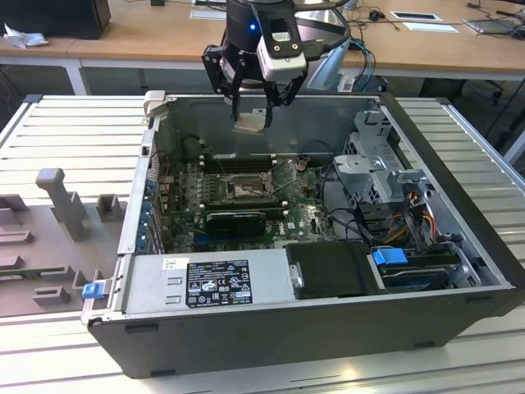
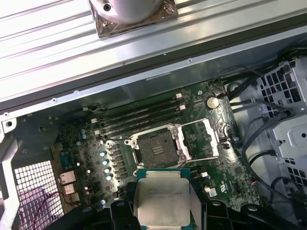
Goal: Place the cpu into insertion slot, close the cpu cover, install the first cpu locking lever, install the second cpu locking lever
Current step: 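Place the cpu into insertion slot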
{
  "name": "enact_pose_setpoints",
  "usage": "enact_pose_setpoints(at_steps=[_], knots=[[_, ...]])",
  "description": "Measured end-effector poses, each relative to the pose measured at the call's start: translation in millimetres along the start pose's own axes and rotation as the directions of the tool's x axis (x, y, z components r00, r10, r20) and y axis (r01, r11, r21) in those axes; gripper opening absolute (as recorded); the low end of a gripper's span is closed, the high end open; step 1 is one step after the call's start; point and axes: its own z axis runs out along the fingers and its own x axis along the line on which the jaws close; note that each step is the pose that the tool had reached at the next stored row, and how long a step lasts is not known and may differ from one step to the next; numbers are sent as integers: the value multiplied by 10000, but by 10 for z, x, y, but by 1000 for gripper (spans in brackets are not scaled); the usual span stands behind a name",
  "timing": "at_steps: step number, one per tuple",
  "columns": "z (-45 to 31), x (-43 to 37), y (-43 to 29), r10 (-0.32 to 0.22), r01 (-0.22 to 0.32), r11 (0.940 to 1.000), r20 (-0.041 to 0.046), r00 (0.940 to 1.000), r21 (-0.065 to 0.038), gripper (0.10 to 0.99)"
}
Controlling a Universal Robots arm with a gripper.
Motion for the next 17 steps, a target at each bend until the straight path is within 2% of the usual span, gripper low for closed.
enact_pose_setpoints(at_steps=[8, 17], knots=[[3, 0, 0, 375, -375, 9993, 33, 9993, -8, 525], [8, 0, -1, 914, -914, 9958, 81, 9958, -22, 525]])
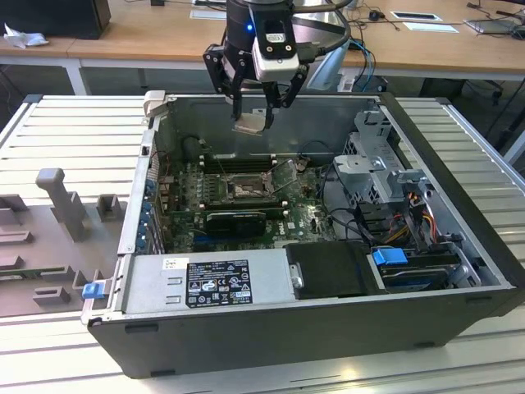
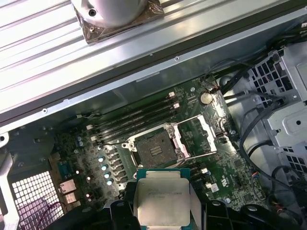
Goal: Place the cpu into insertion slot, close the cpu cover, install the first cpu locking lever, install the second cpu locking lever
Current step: 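Place the cpu into insertion slot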
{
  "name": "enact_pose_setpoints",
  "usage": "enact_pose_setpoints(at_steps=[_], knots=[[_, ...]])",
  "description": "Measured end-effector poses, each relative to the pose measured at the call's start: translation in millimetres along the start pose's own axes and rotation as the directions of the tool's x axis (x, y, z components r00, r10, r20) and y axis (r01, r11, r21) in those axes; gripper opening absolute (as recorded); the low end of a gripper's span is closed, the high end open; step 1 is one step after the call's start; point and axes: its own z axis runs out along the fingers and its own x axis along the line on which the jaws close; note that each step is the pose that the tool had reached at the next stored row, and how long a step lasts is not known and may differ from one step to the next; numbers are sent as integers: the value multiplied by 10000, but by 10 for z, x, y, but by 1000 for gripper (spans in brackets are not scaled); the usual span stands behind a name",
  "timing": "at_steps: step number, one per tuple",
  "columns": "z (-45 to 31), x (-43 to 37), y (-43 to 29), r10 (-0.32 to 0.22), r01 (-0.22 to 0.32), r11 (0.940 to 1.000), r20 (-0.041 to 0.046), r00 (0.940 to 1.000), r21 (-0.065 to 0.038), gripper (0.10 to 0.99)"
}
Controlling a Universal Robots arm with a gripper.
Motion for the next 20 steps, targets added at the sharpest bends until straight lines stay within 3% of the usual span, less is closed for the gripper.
enact_pose_setpoints(at_steps=[20], knots=[[11, 0, -1, 1005, -1004, 9949, 90, 9949, -20, 525]])
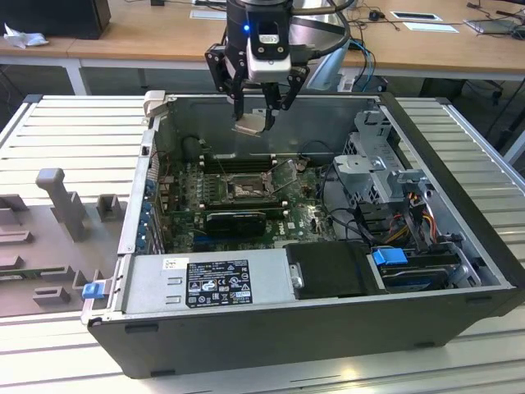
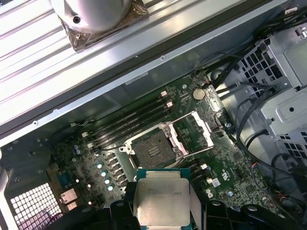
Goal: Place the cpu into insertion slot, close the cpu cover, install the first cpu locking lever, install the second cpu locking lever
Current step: 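Place the cpu into insertion slot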
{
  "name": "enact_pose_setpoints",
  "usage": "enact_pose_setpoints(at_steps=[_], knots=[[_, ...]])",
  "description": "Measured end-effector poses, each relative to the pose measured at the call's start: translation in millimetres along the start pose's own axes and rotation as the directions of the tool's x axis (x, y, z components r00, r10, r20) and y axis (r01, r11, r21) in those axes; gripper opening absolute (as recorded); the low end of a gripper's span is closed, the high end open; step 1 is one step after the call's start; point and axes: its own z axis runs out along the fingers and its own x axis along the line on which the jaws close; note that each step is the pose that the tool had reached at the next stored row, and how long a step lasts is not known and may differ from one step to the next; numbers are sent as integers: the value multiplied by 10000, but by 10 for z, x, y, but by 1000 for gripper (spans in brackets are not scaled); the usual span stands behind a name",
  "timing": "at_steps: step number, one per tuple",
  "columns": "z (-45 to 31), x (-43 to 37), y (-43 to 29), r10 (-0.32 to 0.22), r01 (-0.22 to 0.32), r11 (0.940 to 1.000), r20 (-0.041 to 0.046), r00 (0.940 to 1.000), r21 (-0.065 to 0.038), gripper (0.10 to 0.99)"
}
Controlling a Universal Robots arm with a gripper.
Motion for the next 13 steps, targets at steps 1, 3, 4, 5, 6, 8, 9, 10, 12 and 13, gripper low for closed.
enact_pose_setpoints(at_steps=[1, 3, 4, 5, 6, 8, 9, 10, 12, 13], knots=[[0, 0, 0, 48, -48, 10000, 4, 10000, -1, 525], [2, 0, 0, 167, -167, 9999, 15, 9999, -4, 525], [3, 0, 0, 257, -257, 9997, 23, 9997, -7, 525], [4, 0, 0, 340, -340, 9994, 31, 9994, -7, 525], [6, 0, 0, 492, -492, 9988, 45, 9988, -9, 525], [11, 0, -1, 820, -820, 9966, 74, 9966, -15, 525], [12, 0, -1, 932, -931, 9957, 84, 9956, -17, 525], [14, 0, -1, 1060, -1060, 9944, 96, 9943, -20, 525], [17, 0, -1, 1323, -1323, 9912, 118, 9911, -28, 525], [18, 0, -2, 1400, -1400, 9902, 125, 9901, -31, 525]])
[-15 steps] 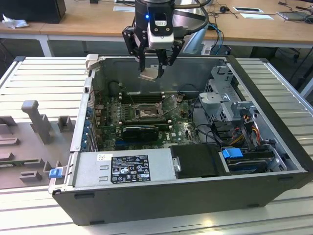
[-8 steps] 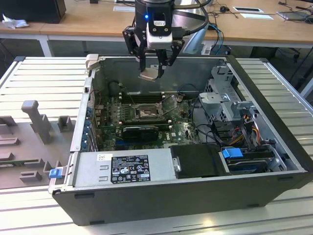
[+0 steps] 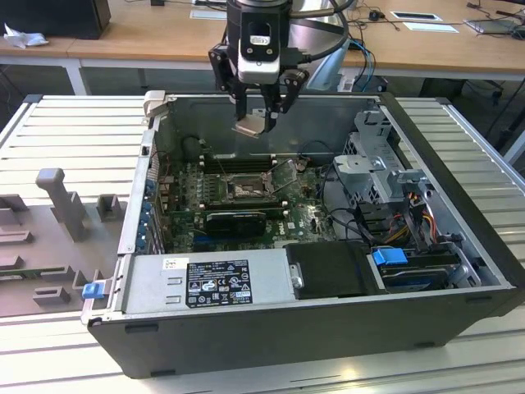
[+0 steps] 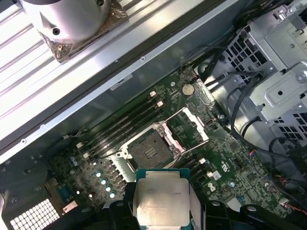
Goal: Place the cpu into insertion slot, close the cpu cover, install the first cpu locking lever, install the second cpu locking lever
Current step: 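Place the cpu into insertion slot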
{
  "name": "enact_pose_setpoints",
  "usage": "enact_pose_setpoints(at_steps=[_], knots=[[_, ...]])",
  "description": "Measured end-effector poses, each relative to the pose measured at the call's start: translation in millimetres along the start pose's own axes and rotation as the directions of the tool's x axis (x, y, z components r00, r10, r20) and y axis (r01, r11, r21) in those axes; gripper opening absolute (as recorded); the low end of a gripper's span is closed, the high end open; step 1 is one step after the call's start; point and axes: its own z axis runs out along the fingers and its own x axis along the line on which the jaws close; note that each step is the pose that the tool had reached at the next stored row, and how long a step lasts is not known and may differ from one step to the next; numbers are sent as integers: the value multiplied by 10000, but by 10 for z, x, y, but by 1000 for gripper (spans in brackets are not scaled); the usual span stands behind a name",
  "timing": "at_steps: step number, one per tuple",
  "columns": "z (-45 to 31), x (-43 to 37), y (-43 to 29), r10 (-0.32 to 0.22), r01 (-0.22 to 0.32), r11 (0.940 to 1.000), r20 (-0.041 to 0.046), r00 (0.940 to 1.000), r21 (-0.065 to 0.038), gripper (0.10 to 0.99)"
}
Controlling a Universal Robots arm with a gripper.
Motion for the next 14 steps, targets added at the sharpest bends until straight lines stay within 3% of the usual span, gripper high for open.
enact_pose_setpoints(at_steps=[7, 14], knots=[[6, 0, -1, 698, -697, 9976, 61, 9975, -15, 525], [9, 0, -1, 1480, -1480, 9890, 129, 9889, -38, 525]])
